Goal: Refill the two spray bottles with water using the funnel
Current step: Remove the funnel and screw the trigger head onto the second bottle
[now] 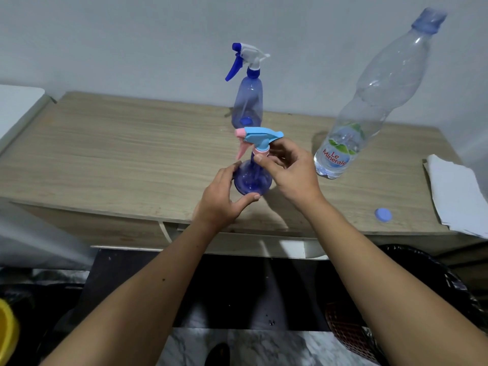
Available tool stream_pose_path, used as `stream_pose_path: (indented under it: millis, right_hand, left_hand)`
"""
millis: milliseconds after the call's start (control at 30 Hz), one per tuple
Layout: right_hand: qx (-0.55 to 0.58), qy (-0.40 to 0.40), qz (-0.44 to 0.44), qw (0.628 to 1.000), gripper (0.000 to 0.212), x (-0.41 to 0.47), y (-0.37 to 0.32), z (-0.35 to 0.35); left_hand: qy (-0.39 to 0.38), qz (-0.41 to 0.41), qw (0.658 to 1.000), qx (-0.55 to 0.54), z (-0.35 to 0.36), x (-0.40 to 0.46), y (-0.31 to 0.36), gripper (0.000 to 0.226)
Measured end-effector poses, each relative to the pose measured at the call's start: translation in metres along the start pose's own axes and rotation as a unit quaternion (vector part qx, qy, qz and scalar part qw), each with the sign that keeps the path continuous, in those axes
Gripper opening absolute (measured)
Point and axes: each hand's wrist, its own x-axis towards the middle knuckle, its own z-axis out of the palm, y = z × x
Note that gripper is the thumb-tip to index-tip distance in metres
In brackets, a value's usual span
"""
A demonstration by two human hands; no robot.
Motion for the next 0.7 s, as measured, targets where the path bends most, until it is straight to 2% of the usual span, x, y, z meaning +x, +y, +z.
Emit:
stream_pose_path:
  millis: [167,333,433,600,700]
  right_hand:
    - [-0.011,0.023,0.01,1.0,0.041,0.001,-0.002,0.006]
    - [-0.006,0.017,0.018,1.0,0.035,-0.003,0.001,0.004]
    - [-0.018,0.013,0.018,1.0,0.039,-0.002,0.001,0.003]
    - [-0.027,0.001,-0.049,0.998,0.065,0.005,-0.015,-0.002]
    - [-0.066,-0.033,-0.078,0.994,0.053,0.012,-0.018,-0.006]
  left_hand:
    - [-0.004,0.009,1.0,0.001,0.0,0.0,-0.003,0.089]
    - [-0.002,0.016,1.0,0.003,-0.001,0.0,-0.001,0.087]
    - [-0.006,0.016,1.0,0.009,-0.001,0.0,-0.002,0.087]
    - [-0.002,0.012,1.0,0.006,-0.001,0.0,-0.001,0.087]
    - [-0.003,0.025,1.0,0.014,-0.001,0.0,-0.002,0.087]
